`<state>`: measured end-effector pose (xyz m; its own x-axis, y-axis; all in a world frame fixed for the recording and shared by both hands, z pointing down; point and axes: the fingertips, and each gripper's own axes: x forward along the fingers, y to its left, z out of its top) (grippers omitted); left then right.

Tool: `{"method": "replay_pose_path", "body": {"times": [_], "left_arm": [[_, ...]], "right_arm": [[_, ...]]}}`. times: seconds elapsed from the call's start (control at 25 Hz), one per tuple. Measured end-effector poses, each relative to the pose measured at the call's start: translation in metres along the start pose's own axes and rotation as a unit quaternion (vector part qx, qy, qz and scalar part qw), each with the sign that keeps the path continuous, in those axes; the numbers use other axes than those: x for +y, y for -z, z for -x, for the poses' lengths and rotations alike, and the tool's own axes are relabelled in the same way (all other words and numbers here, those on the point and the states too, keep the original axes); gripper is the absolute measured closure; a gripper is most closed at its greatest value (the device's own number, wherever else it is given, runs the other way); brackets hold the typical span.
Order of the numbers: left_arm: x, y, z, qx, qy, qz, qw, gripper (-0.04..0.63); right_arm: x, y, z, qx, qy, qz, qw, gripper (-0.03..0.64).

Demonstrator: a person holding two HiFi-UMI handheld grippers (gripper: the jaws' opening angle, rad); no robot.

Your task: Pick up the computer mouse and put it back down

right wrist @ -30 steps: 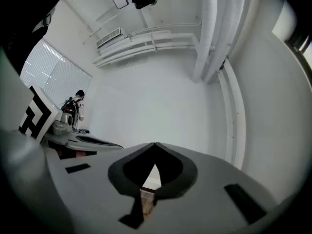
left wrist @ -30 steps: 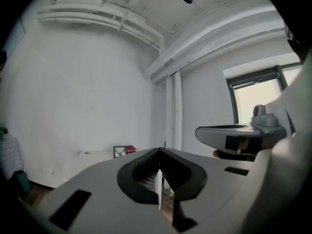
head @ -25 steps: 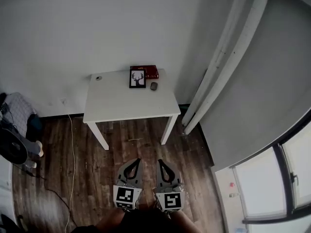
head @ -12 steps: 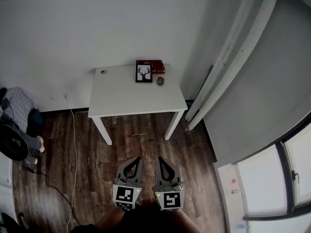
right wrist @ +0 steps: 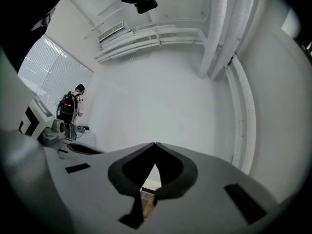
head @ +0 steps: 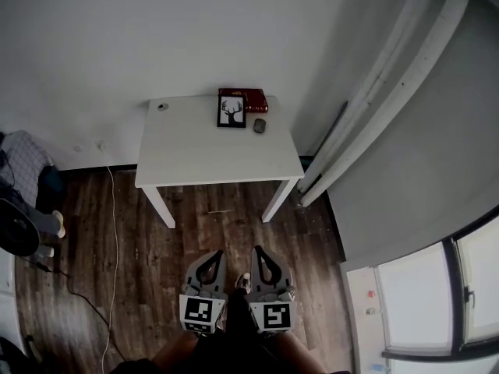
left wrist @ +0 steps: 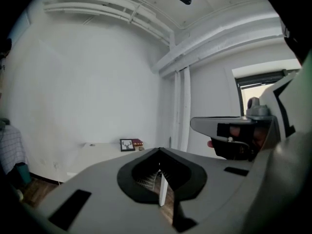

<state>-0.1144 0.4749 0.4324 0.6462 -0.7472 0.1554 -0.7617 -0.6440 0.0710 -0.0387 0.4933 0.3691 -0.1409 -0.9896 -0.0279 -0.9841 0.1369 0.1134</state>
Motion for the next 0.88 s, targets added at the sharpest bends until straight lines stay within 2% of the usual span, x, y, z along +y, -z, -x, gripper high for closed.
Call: {"method": "replay_pose_path", "body": {"times": [0.2,0.4,0.64,0.88], "left_arm": [[0.028,-0.008,-0.058,0.011,-0.020,-0.001,0.9997,0.594],[0.044,-0.019,-0.124,0.020,-0.042,-0.005,0.9989,0.594],[0.028,-0.026,-0.199,0.036,-0.032,-0.011,0.9988,0.594],[0.010,-0.027,-0.247,0.050,-0.018,-0.017,0.9984,0.594]], "right_arm": [[-0.020,0.008,-0.064,-0.008,-0.026,-0.009,1.000,0.597],[-0.069,0.018,-0.116,0.004,-0.041,-0.008,0.999,0.597],[-0.132,0.032,-0.156,0.006,-0.040,-0.014,0.999,0.597],[-0.176,0.047,-0.182,0.020,-0.045,-0.023,0.999,0.597]]}}
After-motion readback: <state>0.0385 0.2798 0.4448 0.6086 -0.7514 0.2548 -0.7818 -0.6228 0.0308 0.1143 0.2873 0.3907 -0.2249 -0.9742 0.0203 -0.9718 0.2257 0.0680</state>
